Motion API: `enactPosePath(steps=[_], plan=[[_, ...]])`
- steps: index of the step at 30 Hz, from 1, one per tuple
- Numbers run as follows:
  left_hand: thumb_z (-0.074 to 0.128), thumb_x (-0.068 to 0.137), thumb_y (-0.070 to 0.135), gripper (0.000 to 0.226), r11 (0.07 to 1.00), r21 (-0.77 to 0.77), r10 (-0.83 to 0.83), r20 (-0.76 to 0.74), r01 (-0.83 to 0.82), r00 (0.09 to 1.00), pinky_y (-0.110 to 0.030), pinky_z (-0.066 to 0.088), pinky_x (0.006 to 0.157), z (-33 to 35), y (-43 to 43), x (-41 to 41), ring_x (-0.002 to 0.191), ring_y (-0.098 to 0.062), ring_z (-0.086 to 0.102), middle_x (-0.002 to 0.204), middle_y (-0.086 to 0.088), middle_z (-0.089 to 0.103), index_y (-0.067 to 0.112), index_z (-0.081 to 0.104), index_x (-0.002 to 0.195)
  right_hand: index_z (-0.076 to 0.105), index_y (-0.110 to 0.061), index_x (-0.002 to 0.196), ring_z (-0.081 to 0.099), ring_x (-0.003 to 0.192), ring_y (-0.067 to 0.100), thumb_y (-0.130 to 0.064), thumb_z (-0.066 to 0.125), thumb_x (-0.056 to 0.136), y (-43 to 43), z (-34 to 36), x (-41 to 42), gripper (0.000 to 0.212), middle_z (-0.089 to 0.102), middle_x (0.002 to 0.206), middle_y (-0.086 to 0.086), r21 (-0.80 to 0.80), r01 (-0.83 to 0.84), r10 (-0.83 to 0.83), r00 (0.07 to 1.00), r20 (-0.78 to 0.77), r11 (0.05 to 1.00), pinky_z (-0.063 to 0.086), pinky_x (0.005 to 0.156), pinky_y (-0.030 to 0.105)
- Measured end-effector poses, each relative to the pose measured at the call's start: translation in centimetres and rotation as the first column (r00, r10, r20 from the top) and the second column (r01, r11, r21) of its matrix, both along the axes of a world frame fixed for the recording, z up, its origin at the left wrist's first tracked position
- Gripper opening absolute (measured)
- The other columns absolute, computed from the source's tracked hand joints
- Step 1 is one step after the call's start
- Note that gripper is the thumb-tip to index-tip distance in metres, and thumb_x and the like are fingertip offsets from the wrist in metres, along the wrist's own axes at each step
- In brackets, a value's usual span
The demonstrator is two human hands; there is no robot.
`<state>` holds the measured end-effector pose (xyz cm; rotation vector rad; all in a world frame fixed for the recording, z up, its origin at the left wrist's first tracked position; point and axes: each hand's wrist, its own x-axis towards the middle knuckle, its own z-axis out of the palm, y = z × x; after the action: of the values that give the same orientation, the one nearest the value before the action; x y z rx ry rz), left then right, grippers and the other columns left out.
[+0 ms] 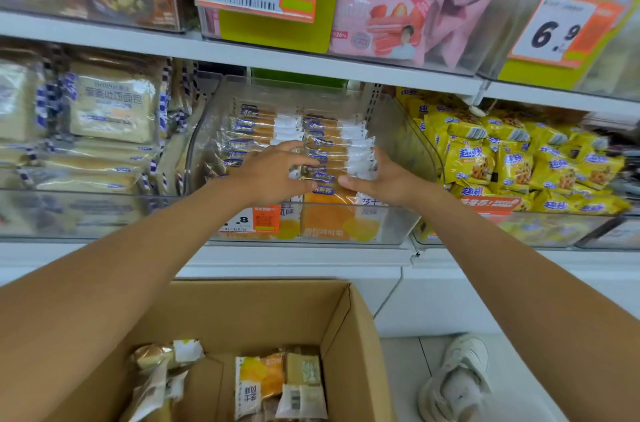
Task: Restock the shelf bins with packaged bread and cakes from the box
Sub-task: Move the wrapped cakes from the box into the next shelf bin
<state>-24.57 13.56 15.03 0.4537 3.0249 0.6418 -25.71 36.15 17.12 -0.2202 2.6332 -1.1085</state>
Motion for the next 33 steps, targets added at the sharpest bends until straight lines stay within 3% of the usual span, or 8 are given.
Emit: enactPosePath(steps=[4, 7, 9, 13, 17, 22, 28, 33], plan=[[0.066, 0.087, 0.050, 0.052, 0.984, 0.171, 0.071, -0.124, -0.049, 0.990, -0.043, 0.033, 0.112, 0.7, 0.0, 1.7, 0.138, -0.021, 0.037, 0.151, 0.000, 0.041, 0.035, 0.054, 0.135, 0.018, -0.027, 0.154, 0.019, 0.146, 0.030, -0.067, 0.065, 0.077, -0.3, -0.4, 1.8, 0.098, 0.018, 0.160, 0.007, 0.318, 0.162, -0.035, 0.929, -0.369, 0.934, 0.023, 0.116, 0.047], [0.068, 0.087, 0.034, 0.020, 0.951, 0.299, 0.170, -0.281, -0.083, 0.945, -0.034, 0.049, 0.083, 1.1, -0.2, 4.9, 0.098, -0.015, 0.059, 0.102, 0.008, 0.064, 0.027, 0.065, 0.106, 0.056, -0.015, 0.129, 0.049, 0.117, 0.026, -0.041, 0.069, 0.086, -1.7, -0.4, 5.2, 0.052, 0.053, 0.126, 0.009, 0.209, 0.175, 0.019, 0.720, -0.693, 0.962, 0.041, 0.099, 0.039], [0.066, 0.086, 0.028, 0.009, 0.936, 0.333, 0.203, -0.251, -0.113, 0.946, -0.034, 0.050, 0.074, 0.4, -0.8, 7.7, 0.081, -0.012, 0.059, 0.083, 0.010, 0.062, 0.026, 0.063, 0.094, 0.066, -0.011, 0.108, 0.053, 0.088, 0.016, -0.026, 0.071, 0.085, -3.3, -1.1, 7.9, 0.028, 0.054, 0.099, -0.001, 0.129, 0.080, 0.035, 0.704, -0.709, 0.988, 0.046, 0.080, 0.034], [0.065, 0.088, 0.035, 0.012, 0.938, 0.280, 0.206, 0.018, -0.203, 0.978, -0.032, 0.050, 0.071, -5.4, -3.4, 13.9, 0.077, -0.010, 0.058, 0.079, 0.014, 0.059, 0.030, 0.059, 0.097, 0.066, -0.014, 0.102, 0.052, 0.078, 0.013, -0.023, 0.068, 0.087, -6.2, -6.9, 12.7, 0.017, 0.055, 0.092, -0.005, 0.203, -0.148, 0.229, 0.849, -0.477, 0.968, 0.049, 0.075, 0.035], [0.064, 0.091, 0.035, 0.015, 0.907, 0.213, 0.288, 0.316, -0.364, 0.904, -0.031, 0.052, 0.081, -14.3, -7.5, 19.4, 0.090, -0.010, 0.061, 0.097, 0.011, 0.063, 0.027, 0.063, 0.104, 0.061, -0.019, 0.122, 0.056, 0.114, 0.017, -0.031, 0.065, 0.091, -7.9, -16.7, 16.0, 0.034, 0.059, 0.124, 0.000, 0.391, -0.296, 0.339, 0.940, -0.043, 0.872, 0.047, 0.093, 0.031], [0.065, 0.088, 0.024, 0.007, 0.810, 0.175, 0.408, 0.517, -0.559, 0.753, -0.035, 0.052, 0.080, -22.9, -10.9, 22.6, 0.087, -0.017, 0.064, 0.088, 0.004, 0.068, 0.021, 0.068, 0.094, 0.052, -0.006, 0.135, 0.057, 0.117, 0.027, -0.023, 0.061, 0.095, -8.1, -27.9, 17.3, 0.044, 0.057, 0.132, 0.012, 0.338, -0.109, -0.023, 0.931, 0.363, 0.935, 0.046, 0.091, 0.033], [0.067, 0.088, 0.011, 0.009, 0.668, 0.249, 0.386, 0.689, -0.701, 0.613, -0.039, 0.052, 0.084, -29.4, -12.1, 24.1, 0.091, -0.027, 0.063, 0.095, -0.012, 0.067, 0.011, 0.068, 0.097, 0.036, -0.010, 0.144, 0.037, 0.135, 0.034, -0.056, 0.072, 0.077, -8.7, -38.2, 17.3, 0.089, 0.040, 0.146, 0.015, 0.464, 0.071, -0.274, 0.880, 0.387, 0.883, 0.039, 0.101, 0.036], [0.062, 0.089, 0.007, 0.011, 0.627, 0.236, 0.352, 0.765, -0.742, 0.540, -0.043, 0.051, 0.092, -31.7, -12.9, 23.4, 0.098, -0.030, 0.064, 0.102, -0.015, 0.067, 0.018, 0.064, 0.092, 0.048, -0.011, 0.138, 0.056, 0.119, 0.031, -0.027, 0.070, 0.085, -9.9, -37.5, 16.1, 0.060, 0.057, 0.132, 0.012, 0.439, 0.078, -0.258, 0.893, 0.369, 0.895, 0.047, 0.086, 0.030]])
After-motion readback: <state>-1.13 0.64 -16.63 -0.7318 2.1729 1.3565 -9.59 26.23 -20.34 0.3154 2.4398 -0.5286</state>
